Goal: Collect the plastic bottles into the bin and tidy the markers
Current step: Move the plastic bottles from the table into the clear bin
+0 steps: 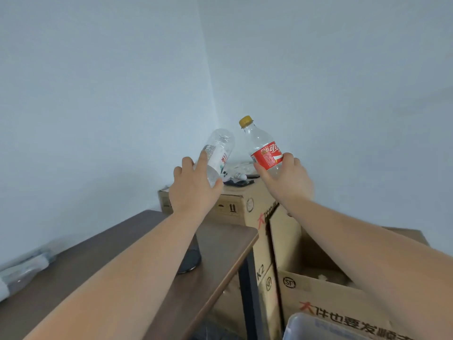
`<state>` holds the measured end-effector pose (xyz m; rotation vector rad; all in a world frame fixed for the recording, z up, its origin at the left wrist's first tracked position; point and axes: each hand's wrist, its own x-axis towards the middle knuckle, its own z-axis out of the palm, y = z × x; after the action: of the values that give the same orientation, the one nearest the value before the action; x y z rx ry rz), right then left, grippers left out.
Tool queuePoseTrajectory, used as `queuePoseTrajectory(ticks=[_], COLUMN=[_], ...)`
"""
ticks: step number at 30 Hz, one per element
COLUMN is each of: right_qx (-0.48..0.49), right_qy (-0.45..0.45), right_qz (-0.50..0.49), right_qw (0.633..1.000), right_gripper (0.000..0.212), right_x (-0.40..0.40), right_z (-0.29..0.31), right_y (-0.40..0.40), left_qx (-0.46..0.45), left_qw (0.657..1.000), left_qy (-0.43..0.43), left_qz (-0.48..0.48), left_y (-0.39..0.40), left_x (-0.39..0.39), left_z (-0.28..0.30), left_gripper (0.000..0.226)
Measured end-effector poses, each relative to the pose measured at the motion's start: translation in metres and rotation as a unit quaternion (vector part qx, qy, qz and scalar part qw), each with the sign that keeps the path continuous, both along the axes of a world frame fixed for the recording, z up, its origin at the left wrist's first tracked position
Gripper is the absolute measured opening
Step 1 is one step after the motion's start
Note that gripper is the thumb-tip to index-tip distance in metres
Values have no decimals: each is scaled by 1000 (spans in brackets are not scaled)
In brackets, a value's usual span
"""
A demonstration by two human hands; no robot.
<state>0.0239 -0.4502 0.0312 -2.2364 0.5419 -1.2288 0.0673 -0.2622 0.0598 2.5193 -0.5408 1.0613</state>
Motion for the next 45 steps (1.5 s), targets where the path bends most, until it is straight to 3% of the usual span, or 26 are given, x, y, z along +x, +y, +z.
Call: queuePoseTrajectory(ticks=[17,34,38,41,45], right_qx=[101,175,192,195,207], right_qy=[168,276,313,328,352], right_qz=[-129,-108,-98,-93,-92], right_qw=[972,939,925,920,908], right_gripper=[72,73,74,72,76], right_x=[-68,-32,-21,-17,-17], right_z=[-161,-327,-352,-368,-385], right_y=[-183,-219,-221,-221,-223], left_qx=[44,168,146,152,233], left_qw=[977,929,915,896,843], left_qy=[147,316,365,409,482], left_qz=[-148,-93,-94,-87,-55], left_y=[-210,-229,-229,-231,-226], left_x=[-18,16,16,15,15], left_z=[-162,-346,-381,-405,-427], left_gripper=[67,69,70,77,76])
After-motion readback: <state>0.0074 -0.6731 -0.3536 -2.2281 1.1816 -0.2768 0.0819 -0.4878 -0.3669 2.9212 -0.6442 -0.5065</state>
